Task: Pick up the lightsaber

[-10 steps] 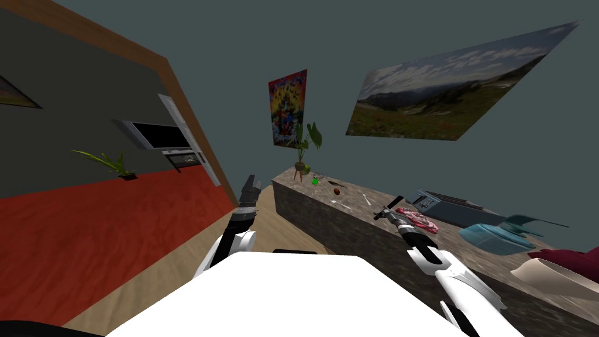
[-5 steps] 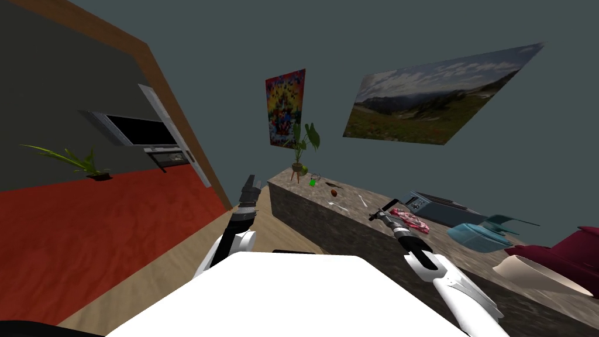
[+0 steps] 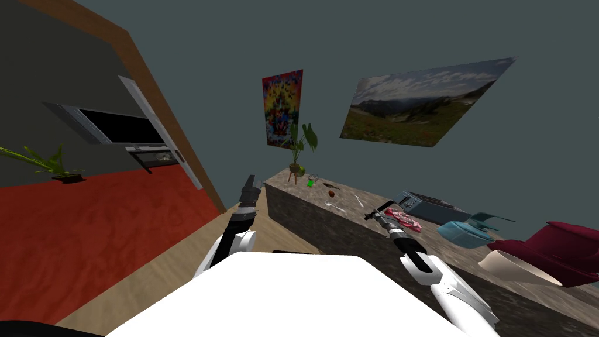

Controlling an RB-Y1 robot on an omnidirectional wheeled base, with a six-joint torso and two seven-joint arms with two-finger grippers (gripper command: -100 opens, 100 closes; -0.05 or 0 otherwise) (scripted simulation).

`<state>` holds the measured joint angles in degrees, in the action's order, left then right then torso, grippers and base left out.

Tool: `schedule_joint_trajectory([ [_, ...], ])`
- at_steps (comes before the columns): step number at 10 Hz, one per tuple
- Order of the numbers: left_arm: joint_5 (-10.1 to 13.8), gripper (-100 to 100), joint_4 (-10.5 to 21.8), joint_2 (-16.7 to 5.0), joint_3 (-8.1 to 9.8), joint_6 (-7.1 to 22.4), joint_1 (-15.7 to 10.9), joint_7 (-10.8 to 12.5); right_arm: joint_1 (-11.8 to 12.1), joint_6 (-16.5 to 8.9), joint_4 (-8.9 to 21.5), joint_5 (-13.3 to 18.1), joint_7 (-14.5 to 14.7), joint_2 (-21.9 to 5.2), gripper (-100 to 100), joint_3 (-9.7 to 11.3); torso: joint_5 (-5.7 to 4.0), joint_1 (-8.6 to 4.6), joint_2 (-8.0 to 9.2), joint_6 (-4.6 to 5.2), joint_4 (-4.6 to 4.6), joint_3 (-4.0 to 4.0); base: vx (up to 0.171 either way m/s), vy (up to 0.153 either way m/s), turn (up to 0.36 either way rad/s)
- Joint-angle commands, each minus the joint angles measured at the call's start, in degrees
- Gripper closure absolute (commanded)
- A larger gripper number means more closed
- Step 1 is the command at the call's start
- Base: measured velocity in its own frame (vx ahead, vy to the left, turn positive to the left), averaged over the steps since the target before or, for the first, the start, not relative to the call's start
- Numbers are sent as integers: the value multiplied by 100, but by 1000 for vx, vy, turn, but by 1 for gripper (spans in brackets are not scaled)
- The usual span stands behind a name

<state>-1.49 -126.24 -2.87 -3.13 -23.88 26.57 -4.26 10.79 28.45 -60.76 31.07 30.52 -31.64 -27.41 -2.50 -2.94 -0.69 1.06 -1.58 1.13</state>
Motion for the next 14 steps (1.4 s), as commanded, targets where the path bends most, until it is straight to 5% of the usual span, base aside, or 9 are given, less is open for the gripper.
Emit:
schedule_joint_trajectory([
  [1, 0, 0, 0, 0, 0, 0, 0, 0, -1, 11, -286, 3, 5, -3, 100, -1, 0, 0, 0, 0, 0, 0, -8, 1, 15],
  [2, 0, 0, 0, 0, 0, 0, 0, 0, -1, 11, -334, 3, 5, -3, 100, -1, 4, 5, 4, 0, 3, -3, -5, 0, 7],
  [3, 0, 0, 0, 0, 0, 0, 0, 0, 331, -177, -587, 261, -196, 276, 100, 81, 3, 9, 7, 2, 2, -4, 74, -61, -221],
  [4, 0, 0, 0, 0, 1, 0, 2, 0, 379, -177, -934, 261, -196, 316, 100, 81, -7, -13, -11, 20, -9, 8, 82, -58, -173],
  [6, 0, 0, 0, 0, 0, 0, 0, 0, 379, -177, -1116, 261, -196, 316, 100, 81, 1, -10, -20, -3, -3, 11, 36, -20, 24],
  [8, 0, 0, 0, 0, 1, 0, 2, 0, 759, -365, -1534, 519, -397, 635, 100, 163, -3, -10, -20, 21, -11, 14, 87, -42, -191],
  [11, 0, 0, 0, 0, 0, 0, 0, 0, 759, -365, -1899, 519, -397, 635, 100, 163, 2, -5, -8, 0, 0, 4, 17, -19, 15],
  [12, 0, 0, 0, 0, 0, 0, 0, 0, 1022, -553, -2081, 776, -598, 885, 100, 245, 3, 3, 2, 1, 2, -2, 69, -36, -224],
  [14, 0, 0, 0, 0, 0, 0, 1, 0, 1139, -553, -2604, 776, -598, 954, 100, 245, -6, -15, -16, 12, -6, 10, 64, -36, -81],
])
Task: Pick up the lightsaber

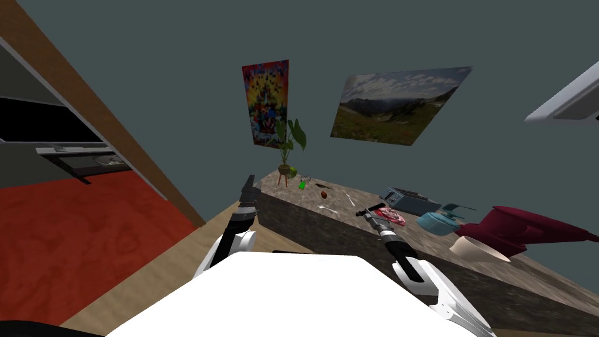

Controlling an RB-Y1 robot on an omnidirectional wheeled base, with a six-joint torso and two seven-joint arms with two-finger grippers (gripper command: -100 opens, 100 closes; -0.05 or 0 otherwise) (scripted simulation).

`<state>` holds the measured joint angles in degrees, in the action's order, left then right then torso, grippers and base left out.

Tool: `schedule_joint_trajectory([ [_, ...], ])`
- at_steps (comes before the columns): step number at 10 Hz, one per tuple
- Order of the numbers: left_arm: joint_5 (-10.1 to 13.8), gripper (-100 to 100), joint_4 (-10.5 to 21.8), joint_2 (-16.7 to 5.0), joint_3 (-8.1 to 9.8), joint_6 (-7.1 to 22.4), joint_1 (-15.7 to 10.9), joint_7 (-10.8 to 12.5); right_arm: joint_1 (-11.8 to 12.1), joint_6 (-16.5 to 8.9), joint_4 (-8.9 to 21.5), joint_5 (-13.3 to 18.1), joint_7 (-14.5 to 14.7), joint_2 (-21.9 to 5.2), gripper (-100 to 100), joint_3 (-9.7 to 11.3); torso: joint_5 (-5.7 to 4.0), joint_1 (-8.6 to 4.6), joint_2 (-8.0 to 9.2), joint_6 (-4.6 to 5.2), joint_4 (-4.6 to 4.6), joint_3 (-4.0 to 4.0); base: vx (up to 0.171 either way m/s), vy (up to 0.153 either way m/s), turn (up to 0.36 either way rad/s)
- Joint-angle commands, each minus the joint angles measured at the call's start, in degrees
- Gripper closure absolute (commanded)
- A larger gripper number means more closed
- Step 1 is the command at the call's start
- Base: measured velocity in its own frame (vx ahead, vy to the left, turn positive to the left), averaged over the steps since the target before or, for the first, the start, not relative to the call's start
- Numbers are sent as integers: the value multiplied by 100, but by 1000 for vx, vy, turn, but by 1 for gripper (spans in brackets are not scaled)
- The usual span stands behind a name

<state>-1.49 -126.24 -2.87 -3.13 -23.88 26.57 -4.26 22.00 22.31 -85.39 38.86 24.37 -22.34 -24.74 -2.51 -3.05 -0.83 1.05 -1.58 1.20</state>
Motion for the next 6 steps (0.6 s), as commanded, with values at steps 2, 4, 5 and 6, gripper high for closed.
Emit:
schedule_joint_trajectory([
  [2, 0, 0, 0, 0, 0, 0, 0, 0, 317, -127, -451, 255, -184, 303, 100, 59, 1, 7, 9, 0, 2, -5, 51, -34, -81],
  [4, 0, 0, 0, 0, 0, 0, 1, 0, 399, -127, -842, 255, -184, 343, 100, 59, -7, -14, -8, 10, -5, 6, 71, -42, -84],
  [5, 0, 0, 0, 0, 0, 0, 0, 0, 399, -127, -985, 255, -184, 343, 100, 59, -5, -6, -2, 1, -1, 2, 15, -8, 23],
  [6, 0, 0, 0, 0, 0, 0, 0, 0, 697, -315, -1239, 513, -385, 645, 100, 141, -1, 8, 10, -2, 3, -6, 90, -42, -222],
])
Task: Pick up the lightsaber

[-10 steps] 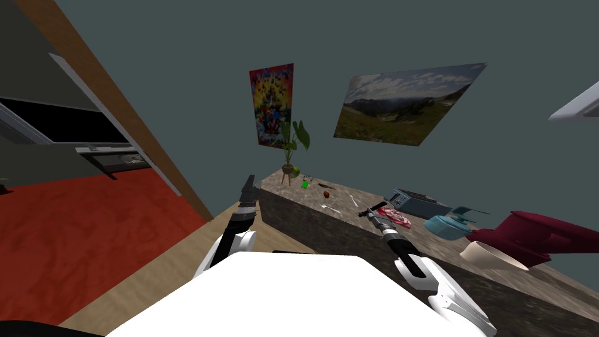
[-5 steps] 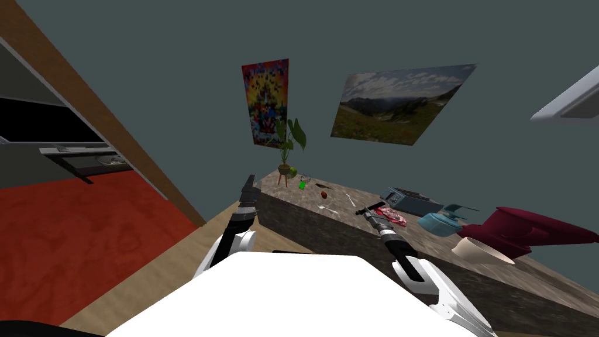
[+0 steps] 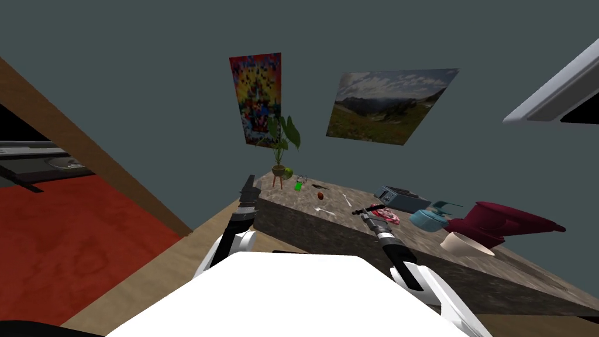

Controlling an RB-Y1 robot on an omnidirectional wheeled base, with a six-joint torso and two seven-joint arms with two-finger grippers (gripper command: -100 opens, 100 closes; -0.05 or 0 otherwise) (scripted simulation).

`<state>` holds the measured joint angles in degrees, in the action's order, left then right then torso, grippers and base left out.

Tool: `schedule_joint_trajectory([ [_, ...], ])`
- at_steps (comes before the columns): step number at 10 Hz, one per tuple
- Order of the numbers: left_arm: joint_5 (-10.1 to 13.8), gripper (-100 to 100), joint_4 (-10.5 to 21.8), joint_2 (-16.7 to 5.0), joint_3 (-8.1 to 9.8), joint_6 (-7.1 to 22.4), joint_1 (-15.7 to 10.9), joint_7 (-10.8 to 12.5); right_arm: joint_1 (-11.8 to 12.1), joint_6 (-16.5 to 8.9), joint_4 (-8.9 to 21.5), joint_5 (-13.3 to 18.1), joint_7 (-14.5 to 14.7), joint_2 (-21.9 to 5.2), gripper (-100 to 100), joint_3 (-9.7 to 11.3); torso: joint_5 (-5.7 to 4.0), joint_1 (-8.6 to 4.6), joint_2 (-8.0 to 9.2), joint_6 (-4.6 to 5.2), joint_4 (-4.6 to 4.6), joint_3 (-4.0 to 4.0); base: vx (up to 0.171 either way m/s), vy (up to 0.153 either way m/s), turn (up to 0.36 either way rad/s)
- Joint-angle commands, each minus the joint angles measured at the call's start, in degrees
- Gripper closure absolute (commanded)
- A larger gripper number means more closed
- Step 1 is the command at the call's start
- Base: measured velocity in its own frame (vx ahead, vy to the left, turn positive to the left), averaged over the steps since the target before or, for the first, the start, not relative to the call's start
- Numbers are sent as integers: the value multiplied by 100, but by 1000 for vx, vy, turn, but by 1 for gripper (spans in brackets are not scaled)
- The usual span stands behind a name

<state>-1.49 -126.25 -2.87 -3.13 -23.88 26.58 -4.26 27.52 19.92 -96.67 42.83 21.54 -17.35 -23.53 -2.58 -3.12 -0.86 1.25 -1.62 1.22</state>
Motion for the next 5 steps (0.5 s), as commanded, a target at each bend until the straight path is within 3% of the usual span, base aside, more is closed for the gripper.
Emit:
schedule_joint_trajectory([
  [1, 0, 0, 0, 0, 0, 0, 0, 0, 226, -76, -286, 116, -102, 163, 100, 21, 0, 0, 0, 0, 0, 0, 99, -41, -153],
  [3, 0, 0, 0, 0, -1, 0, -2, 0, 226, -76, -633, 116, -102, 163, 100, 21, 4, 5, 5, -18, 4, -3, 24, -14, 18],
  [4, 0, 0, 0, 0, -1, 0, -2, 0, 233, -72, -530, 115, -95, 176, 100, 23, 9, 16, 16, -20, 8, -10, 2, -1, 13],
  [5, 0, 0, 0, 0, -1, 0, -2, 0, 224, -77, -560, 114, -102, 173, 0, 27, 7, 16, 21, -15, 5, -11, 0, 0, 0],
])
